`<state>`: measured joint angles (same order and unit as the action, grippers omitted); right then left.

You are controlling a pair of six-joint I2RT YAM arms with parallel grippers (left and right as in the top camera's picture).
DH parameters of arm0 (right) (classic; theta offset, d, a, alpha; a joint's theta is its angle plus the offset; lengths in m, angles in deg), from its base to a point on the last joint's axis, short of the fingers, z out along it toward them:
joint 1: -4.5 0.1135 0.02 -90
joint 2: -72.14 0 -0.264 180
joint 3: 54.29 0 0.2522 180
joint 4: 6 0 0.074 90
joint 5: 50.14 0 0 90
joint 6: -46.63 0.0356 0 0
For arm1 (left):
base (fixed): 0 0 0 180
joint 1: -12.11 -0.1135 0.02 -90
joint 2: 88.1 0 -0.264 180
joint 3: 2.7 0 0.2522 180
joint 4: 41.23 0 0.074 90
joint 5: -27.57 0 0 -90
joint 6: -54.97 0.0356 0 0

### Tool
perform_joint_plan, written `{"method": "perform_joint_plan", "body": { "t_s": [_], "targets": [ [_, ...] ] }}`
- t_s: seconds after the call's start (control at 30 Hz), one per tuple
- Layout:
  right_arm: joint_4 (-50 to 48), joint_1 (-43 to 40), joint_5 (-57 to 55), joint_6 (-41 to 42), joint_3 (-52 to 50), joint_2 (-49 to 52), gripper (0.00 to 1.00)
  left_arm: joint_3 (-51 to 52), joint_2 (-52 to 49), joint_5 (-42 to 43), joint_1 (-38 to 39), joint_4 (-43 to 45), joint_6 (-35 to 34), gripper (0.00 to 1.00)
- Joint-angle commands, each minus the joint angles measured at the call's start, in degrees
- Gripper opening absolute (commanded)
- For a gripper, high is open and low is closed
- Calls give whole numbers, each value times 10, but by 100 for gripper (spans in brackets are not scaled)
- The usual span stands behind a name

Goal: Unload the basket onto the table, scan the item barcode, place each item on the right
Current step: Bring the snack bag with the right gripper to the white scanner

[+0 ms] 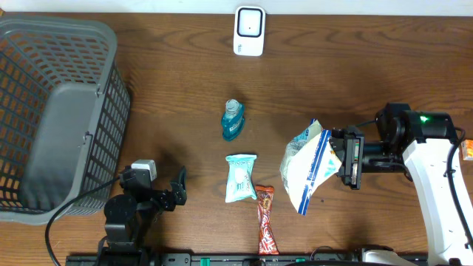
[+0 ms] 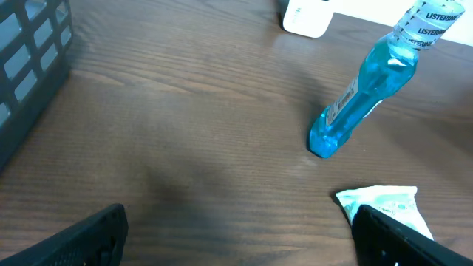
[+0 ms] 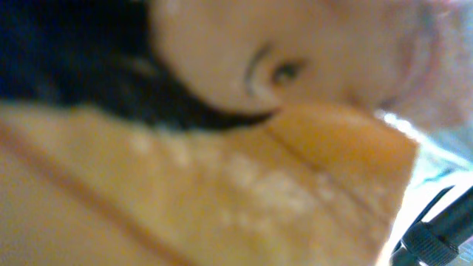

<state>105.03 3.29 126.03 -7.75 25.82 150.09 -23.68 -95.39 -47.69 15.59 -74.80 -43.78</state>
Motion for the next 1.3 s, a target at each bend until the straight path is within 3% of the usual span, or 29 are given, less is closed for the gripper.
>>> {"method": "perform_joint_plan", "body": {
  "t_s": [0.0, 0.1, 0.27, 0.33, 0.43, 0.53, 0.7, 0.9, 1.27],
  "targets": [
    [0, -3, 34, -10, 0, -8, 1, 3, 2, 3, 2, -12, -1, 96],
    [-28, -3, 33, -17, 0, -8, 1, 3, 2, 3, 2, -12, -1, 96],
    [-170, -3, -31, -140, 0, -8, 1, 2, 2, 3, 2, -12, -1, 96],
    [-309, -2, -141, -170, 0, -8, 1, 3, 2, 3, 2, -12, -1, 96],
    [-396, 8, -317, -168, 0, -8, 2, 2, 2, 3, 2, -12, -1, 96],
    [-437, 21, -469, -96, 0, -8, 1, 2, 2, 3, 2, -12, -1, 96],
    [-528, 48, -533, -35, 0, 0, 1, 3, 2, 3, 2, -12, -1, 96],
    [-636, 121, -711, 142, 0, 46, 1, 3, 2, 3, 2, -12, -1, 97],
    [-967, 169, -732, 355, 9, 207, 2, 3, 2, 3, 2, -12, -1, 96]
  ]
}}
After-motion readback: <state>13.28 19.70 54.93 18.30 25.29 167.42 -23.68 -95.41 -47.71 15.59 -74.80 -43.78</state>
